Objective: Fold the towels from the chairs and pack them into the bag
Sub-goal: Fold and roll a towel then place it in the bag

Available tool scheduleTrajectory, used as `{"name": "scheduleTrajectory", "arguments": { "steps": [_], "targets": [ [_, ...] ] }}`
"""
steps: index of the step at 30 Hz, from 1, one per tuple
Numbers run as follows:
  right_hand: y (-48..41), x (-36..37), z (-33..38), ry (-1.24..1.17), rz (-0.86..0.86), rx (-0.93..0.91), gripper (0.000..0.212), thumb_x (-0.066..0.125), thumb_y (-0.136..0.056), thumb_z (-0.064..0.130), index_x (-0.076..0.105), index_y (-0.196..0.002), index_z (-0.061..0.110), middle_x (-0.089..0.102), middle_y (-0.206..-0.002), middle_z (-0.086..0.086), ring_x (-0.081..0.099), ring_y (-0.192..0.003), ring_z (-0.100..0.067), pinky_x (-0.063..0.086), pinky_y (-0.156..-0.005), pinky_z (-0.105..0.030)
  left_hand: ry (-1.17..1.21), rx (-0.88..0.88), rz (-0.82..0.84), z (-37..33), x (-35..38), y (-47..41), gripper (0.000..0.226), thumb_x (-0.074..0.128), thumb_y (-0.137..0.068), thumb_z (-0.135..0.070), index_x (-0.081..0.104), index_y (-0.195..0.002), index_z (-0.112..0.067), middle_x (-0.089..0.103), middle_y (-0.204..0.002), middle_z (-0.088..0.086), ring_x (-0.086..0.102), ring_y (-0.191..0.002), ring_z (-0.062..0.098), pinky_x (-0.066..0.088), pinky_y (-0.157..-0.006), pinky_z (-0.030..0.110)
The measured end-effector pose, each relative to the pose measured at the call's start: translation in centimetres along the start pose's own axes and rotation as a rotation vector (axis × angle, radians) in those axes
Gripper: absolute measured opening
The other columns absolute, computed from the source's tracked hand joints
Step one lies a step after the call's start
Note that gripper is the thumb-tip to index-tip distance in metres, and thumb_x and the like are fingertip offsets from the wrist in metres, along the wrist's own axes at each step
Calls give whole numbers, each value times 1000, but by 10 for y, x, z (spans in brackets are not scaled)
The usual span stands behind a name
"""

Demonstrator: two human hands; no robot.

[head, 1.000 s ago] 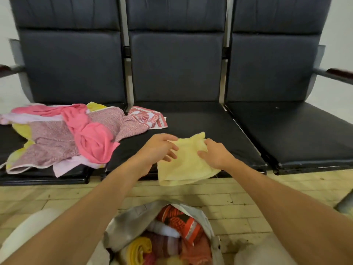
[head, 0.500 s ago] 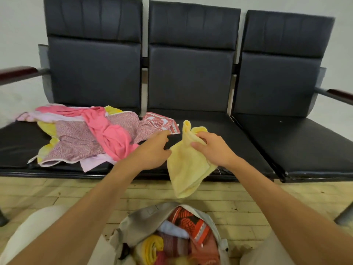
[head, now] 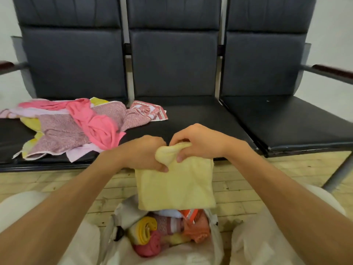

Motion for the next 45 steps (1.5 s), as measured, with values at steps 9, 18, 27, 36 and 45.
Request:
{"name": "scheduleTrajectory", "arguments": {
  "steps": [9,18,27,36,45],
  "targets": [
    [22,0,-18,240,135,150,32,71,-78,20,49,-66,39,53,-77,13,53,-74,-4,38,-64,-20,115,0,60,-18,3,11,26,63,-83,-56,51,-74,-35,59,-77,-16,57,-83,6,48,-72,33],
    [26,-23,-18,-191,-185,134,18,61,-91,12,57,-77,23,56,-74,10,54,-64,3,42,-61,-16,356,-179,-321,11,-32,35,32,78,-74,-42,56,-75,-20,54,-69,-9,49,-62,8,33,-51,16],
    [32,-28,-18,-533,-371,103,27,54,-97,22,60,-123,23,67,-116,5,64,-108,-7,52,-95,-29,1178,-258,-292,12,-29,47,23,61,-91,-23,52,-111,-14,69,-101,2,69,-91,13,60,-71,36],
    [45,-33,-28,-925,-408,216,27,59,-94,12,64,-120,19,73,-109,-1,71,-98,-18,59,-73,-28,1286,-243,-397,6,-32,41,23,60,-91,-17,64,-112,-9,73,-99,11,70,-87,19,60,-67,31],
    [48,-31,-28,-1140,-506,279,20,61,-92,14,72,-104,25,75,-94,1,73,-83,-15,58,-67,-29,1236,-97,-380,-5,-35,41,26,51,-96,-20,58,-120,-17,66,-75,-4,65,-63,12,53,-47,27]
  ]
}}
Point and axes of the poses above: each hand's wrist, its own y-axis away from the middle knuckle, its own x-axis out of the palm, z = x × y, the point moved 2 cm from there along -y, towards the middle knuckle
